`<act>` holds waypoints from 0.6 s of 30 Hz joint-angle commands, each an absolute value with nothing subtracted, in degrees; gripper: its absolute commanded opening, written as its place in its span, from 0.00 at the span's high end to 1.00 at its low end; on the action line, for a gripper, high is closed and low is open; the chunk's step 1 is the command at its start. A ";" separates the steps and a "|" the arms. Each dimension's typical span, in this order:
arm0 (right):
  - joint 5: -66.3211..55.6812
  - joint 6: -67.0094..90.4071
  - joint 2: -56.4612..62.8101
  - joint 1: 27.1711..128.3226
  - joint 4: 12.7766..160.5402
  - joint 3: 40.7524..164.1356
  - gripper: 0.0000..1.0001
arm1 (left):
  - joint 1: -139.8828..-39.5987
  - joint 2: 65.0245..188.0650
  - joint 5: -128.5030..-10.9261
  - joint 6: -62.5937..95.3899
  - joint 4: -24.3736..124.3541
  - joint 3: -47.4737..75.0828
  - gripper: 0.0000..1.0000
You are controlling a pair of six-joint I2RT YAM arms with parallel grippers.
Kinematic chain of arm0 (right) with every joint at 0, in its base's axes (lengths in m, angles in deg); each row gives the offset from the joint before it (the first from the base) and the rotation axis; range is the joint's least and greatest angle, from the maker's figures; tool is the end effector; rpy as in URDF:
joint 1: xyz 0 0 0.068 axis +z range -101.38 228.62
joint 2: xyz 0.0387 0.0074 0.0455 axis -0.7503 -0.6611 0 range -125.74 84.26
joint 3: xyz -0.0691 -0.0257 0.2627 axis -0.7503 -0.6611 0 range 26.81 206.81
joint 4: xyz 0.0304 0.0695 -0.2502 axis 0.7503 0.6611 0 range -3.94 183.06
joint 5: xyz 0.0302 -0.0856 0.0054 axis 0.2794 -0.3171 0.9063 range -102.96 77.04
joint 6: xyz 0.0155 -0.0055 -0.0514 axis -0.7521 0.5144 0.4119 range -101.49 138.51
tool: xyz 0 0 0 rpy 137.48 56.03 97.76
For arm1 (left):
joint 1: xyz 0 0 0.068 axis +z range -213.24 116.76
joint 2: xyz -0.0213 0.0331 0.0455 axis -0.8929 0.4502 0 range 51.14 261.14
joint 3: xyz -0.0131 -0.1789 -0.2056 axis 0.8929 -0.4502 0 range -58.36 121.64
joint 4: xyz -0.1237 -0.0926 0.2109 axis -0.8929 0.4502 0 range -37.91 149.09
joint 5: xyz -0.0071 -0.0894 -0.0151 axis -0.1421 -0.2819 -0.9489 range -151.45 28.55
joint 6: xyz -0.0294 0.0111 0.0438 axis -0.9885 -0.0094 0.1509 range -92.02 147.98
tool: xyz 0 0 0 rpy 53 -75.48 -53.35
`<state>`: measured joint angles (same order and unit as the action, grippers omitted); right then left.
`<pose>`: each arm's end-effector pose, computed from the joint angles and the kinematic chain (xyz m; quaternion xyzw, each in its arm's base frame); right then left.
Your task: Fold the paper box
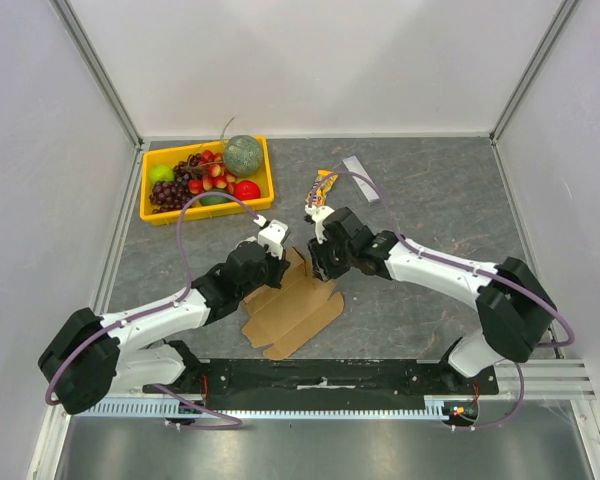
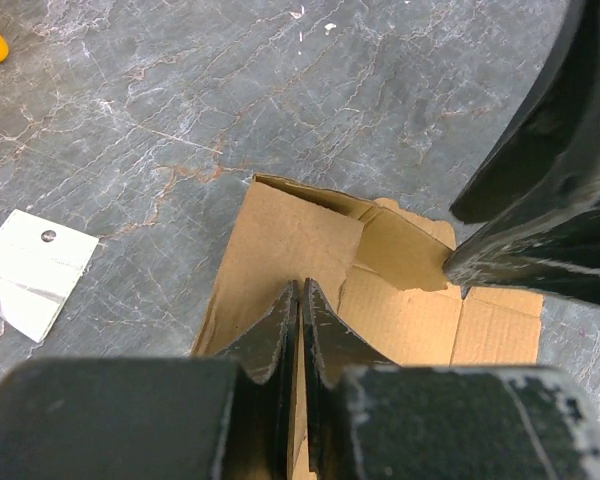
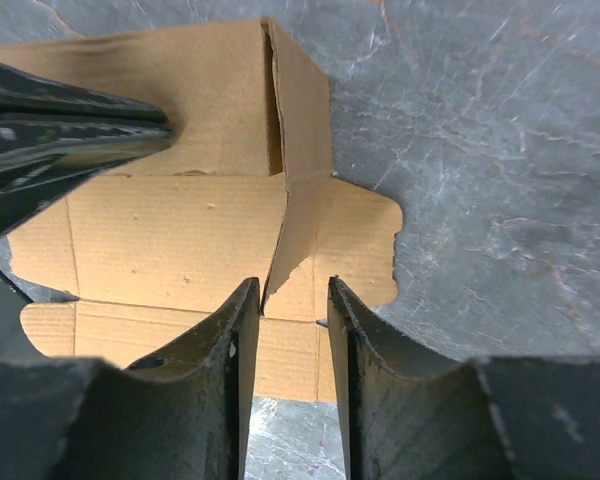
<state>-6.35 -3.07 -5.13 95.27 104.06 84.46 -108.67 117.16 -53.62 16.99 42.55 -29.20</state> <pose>0.2221 0.2412 0.2162 -0.2228 0.9107 0.2376 0.2542 0.1731 -0.1689 0.2057 0.2183 0.8244 -0.1938 0.4849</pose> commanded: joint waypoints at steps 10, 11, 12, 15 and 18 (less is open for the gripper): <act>-15.34 -1.71 0.51 88.00 96.09 83.59 0.63 | -108.50 117.06 -54.77 18.13 41.28 -29.98 0.92; -14.12 -0.14 -0.90 87.73 94.78 83.50 0.64 | -108.59 117.06 -54.95 18.13 41.28 -30.06 0.92; -13.15 1.36 -2.48 87.64 93.72 83.41 0.64 | -108.51 116.97 -55.04 18.05 41.46 -29.89 0.92; -6.04 5.06 -3.81 87.64 87.23 80.44 0.61 | -108.50 116.44 -55.13 18.05 41.55 -29.71 0.91; -3.65 6.73 -3.02 87.64 78.18 74.64 0.50 | -108.50 116.09 -55.04 17.87 41.72 -29.54 0.92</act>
<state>-9.08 2.20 -3.31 87.41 90.40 80.28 -108.67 117.09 -54.12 16.99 42.18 -29.39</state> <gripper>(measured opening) 0.447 0.087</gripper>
